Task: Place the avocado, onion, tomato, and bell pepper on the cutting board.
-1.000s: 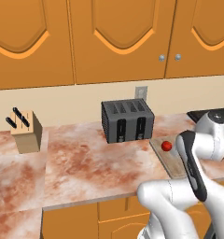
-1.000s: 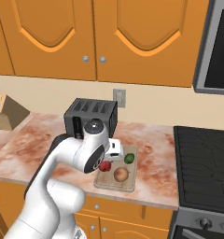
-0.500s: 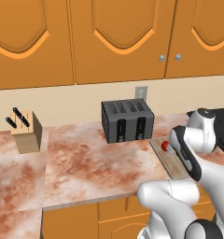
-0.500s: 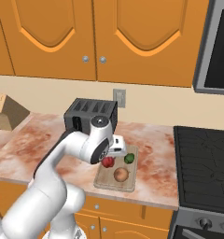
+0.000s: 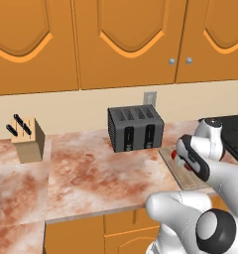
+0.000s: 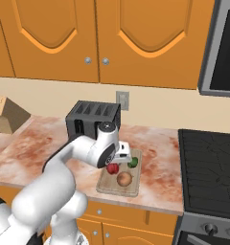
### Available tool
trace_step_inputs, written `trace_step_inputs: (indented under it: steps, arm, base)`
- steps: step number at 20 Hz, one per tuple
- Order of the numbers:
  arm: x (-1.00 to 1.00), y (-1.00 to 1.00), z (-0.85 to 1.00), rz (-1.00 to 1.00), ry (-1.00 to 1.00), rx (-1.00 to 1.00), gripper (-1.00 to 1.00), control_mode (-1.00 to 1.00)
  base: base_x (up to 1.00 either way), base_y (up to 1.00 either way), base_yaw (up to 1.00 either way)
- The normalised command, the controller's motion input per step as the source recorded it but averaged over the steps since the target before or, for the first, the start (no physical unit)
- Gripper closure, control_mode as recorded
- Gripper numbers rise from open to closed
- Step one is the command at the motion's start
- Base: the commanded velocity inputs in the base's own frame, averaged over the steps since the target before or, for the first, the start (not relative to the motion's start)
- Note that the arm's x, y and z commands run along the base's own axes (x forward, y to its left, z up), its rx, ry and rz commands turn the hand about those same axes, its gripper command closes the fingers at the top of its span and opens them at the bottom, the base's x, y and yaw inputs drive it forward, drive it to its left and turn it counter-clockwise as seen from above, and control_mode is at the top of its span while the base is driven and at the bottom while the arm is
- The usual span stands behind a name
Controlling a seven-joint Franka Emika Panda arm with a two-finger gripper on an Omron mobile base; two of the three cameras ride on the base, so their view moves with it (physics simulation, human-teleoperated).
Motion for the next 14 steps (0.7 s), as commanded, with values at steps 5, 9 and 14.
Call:
trace_step_inputs:
  steps: [5, 9, 14]
  arm:
    - [0.13, 0.0, -0.32, 0.0, 0.01, 0.0, 1.0, -1.0]
    - [0.1, 0.0, -0.32, 0.0, 0.01, 0.0, 1.0, -1.0]
    - [0.03, 0.0, -0.3, 0.0, 0.0, 0.0, 1.0, -1.0]
  base:
    - [0.0, 0.0, 0.0]
    - [0.0, 0.0, 0.0]
    - [0.0, 0.0, 0.0]
